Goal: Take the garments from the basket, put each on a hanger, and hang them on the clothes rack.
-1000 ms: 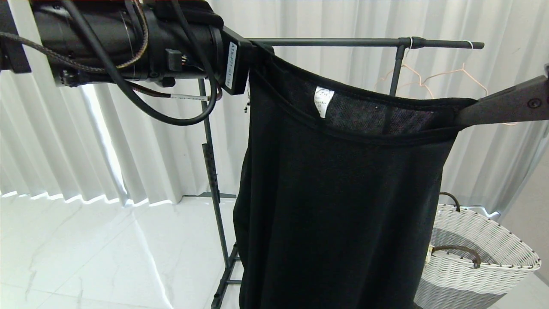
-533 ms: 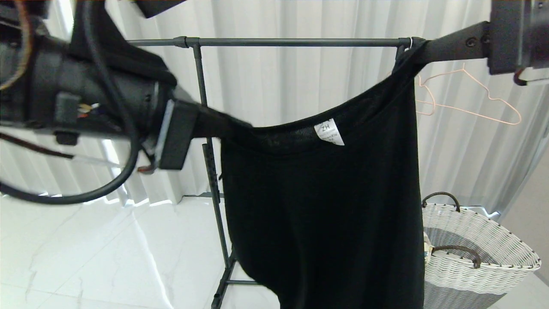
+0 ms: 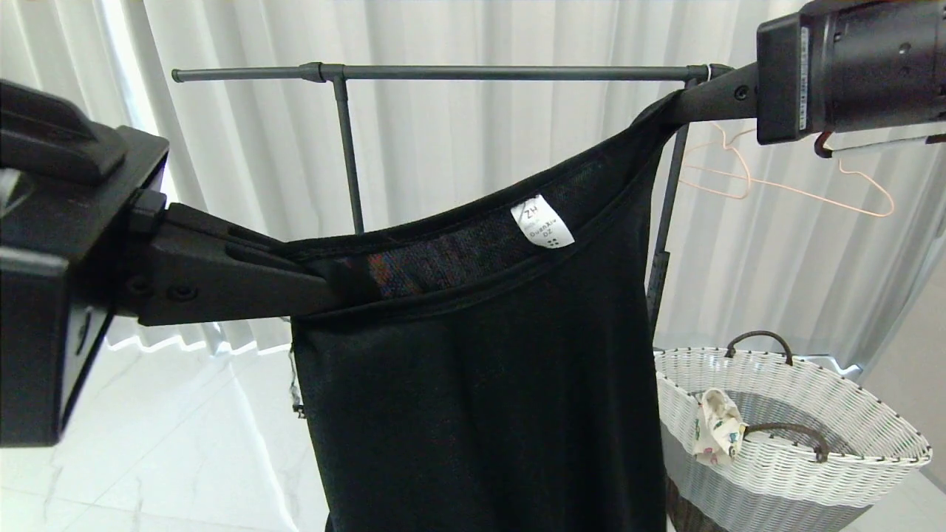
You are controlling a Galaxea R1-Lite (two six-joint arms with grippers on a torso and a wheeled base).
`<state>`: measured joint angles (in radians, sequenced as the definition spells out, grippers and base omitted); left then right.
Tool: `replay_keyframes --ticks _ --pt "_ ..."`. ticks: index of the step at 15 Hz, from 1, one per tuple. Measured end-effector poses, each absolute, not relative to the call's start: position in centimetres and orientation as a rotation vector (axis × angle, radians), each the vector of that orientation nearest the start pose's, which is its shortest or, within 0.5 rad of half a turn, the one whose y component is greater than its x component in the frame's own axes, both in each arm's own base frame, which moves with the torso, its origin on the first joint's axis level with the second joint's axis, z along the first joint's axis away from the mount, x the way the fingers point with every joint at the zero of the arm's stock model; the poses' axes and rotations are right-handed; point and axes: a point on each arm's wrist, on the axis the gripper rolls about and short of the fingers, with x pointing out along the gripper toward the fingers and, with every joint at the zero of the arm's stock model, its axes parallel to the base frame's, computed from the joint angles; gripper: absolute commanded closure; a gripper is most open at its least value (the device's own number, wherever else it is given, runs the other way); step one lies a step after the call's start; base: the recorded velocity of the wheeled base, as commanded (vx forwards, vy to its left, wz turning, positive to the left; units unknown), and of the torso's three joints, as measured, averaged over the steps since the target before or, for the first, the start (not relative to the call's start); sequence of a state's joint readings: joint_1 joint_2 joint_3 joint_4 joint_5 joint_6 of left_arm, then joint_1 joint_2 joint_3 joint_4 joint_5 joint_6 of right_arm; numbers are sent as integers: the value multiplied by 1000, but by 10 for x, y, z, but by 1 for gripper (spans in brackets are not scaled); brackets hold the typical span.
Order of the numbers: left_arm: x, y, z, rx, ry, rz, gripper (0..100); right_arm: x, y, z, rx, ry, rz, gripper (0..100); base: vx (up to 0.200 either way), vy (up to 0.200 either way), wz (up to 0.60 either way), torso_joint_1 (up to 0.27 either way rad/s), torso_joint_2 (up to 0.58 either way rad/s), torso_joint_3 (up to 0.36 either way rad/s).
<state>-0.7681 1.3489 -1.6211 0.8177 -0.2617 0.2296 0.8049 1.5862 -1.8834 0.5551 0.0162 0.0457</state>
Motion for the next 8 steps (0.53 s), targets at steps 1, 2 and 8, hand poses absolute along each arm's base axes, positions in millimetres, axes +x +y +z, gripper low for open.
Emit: replay_keyframes --ticks 1,2,8 --pt "118 -122 359 355 433 -1064 100 171 178 396 -64 275 809 100 0 0 0 0 0 0" --pt "122 -122 360 368 424 -1053 100 168 175 395 -75 300 805 100 0 0 0 0 0 0" --pt "179 -121 370 452 235 -850 100 131 136 387 -143 462 787 100 0 0 0 0 0 0"
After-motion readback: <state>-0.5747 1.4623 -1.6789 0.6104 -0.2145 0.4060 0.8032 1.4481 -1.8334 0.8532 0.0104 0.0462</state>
